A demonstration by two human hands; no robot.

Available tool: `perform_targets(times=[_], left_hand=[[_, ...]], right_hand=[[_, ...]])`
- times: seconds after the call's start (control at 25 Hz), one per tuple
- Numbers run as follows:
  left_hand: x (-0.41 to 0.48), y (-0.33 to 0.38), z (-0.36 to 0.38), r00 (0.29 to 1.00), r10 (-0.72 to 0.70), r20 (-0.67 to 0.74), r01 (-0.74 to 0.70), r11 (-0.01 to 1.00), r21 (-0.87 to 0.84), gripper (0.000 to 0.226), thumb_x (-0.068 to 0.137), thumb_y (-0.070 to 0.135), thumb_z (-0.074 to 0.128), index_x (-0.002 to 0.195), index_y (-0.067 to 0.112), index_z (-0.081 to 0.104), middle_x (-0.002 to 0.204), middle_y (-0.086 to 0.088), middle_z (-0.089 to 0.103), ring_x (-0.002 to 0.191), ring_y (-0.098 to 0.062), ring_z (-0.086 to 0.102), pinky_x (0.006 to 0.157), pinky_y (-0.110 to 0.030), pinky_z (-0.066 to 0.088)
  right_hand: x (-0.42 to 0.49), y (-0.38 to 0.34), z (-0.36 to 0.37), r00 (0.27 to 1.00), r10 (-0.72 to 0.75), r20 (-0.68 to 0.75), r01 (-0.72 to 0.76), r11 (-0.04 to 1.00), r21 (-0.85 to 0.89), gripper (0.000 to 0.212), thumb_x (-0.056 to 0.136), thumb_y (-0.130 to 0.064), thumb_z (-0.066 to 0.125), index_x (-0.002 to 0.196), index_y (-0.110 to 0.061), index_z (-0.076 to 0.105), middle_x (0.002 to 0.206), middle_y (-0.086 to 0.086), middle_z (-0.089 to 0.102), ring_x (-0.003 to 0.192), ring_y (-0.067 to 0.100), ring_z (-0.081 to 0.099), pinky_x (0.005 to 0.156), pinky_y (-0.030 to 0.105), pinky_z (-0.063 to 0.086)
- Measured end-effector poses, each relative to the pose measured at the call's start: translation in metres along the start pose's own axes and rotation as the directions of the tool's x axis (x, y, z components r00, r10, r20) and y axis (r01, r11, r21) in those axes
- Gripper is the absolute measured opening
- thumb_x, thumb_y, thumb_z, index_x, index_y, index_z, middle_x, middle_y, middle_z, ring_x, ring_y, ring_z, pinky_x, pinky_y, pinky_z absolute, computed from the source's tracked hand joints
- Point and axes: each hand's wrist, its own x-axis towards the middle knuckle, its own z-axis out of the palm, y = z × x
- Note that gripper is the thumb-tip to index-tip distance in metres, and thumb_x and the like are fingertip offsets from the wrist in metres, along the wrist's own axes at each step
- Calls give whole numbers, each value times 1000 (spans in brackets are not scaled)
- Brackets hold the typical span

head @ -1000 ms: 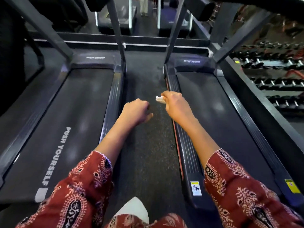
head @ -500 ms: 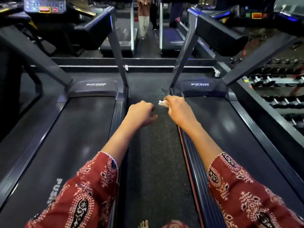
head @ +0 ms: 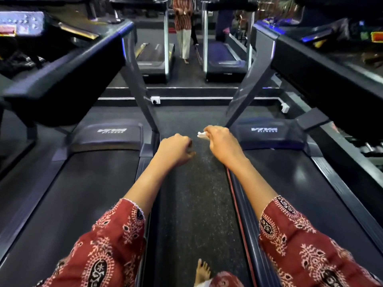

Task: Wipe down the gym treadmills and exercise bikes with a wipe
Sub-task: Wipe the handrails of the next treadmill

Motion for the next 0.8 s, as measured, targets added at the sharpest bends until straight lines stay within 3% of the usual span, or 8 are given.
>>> perform_targets(times=[0.16,0.4,0.8], left_hand=[[114,-28,-15,997,-41,-69,38,998,-43,33,91,37,53,112,14,63,111,-13,63,105,-32,59,79,-34,46],[261,-73,-1,999,-47,4,47,998,-34,34,92,37,53,117,16,62,116,-13,61,109,-31,58,84,-34,45],[539,-163,-13,993,114,-38,-115,993,-34,37,91,40,53,120,17,61,119,-9,62,113,-28,56,88,-36,46]], right_hand=[[117,31,9,999,-42,-17,42,999,-3,20,95,-2,44,109,-3,59,106,14,62,97,36,58,76,47,50],[253,75,53,999,-41,3,41,999,6,22,95,-1,45,112,-3,59,106,14,62,95,35,58,74,44,48],[499,138,114,991,114,-74,-114,993,3,25,94,0,45,112,-5,60,107,13,63,97,35,58,74,45,50]])
